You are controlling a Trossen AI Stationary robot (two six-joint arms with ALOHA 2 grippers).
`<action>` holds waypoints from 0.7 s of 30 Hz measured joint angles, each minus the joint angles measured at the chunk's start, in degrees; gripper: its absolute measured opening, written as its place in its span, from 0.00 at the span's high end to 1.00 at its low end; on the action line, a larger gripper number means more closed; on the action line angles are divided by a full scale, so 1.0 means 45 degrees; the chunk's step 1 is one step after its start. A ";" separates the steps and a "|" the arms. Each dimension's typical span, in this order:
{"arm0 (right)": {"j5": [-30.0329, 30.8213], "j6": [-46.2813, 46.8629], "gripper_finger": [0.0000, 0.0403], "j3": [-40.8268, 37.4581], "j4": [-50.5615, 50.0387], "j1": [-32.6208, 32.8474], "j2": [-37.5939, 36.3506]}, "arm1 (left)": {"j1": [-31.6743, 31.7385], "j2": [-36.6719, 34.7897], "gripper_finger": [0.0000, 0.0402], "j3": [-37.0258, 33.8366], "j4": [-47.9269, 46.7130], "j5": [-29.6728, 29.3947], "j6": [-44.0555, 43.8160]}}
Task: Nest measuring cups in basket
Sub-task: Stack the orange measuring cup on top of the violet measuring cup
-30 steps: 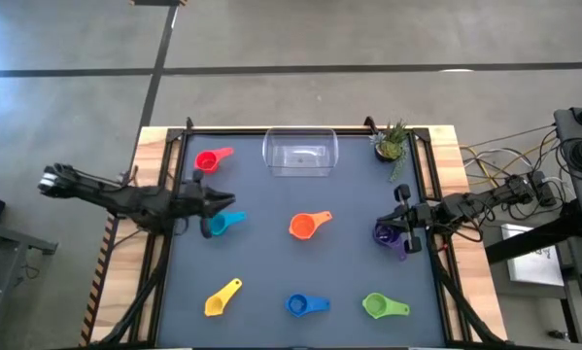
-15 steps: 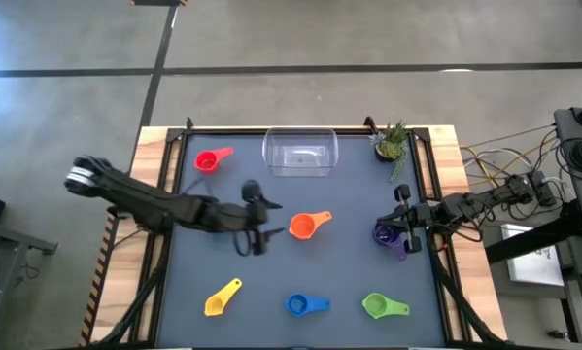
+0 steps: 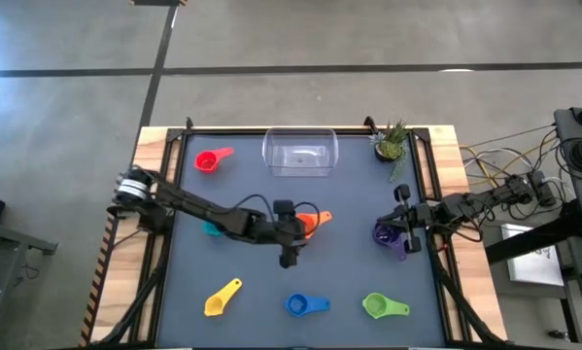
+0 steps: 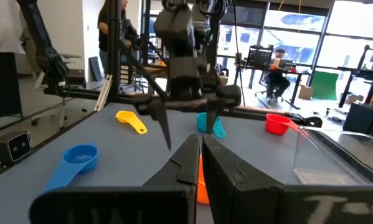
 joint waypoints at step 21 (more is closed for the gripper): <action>-0.0001 0.0000 0.98 -0.0002 0.0003 -0.0001 0.0000 | 0.0687 0.1759 0.45 0.0097 -0.0422 0.0632 0.0666</action>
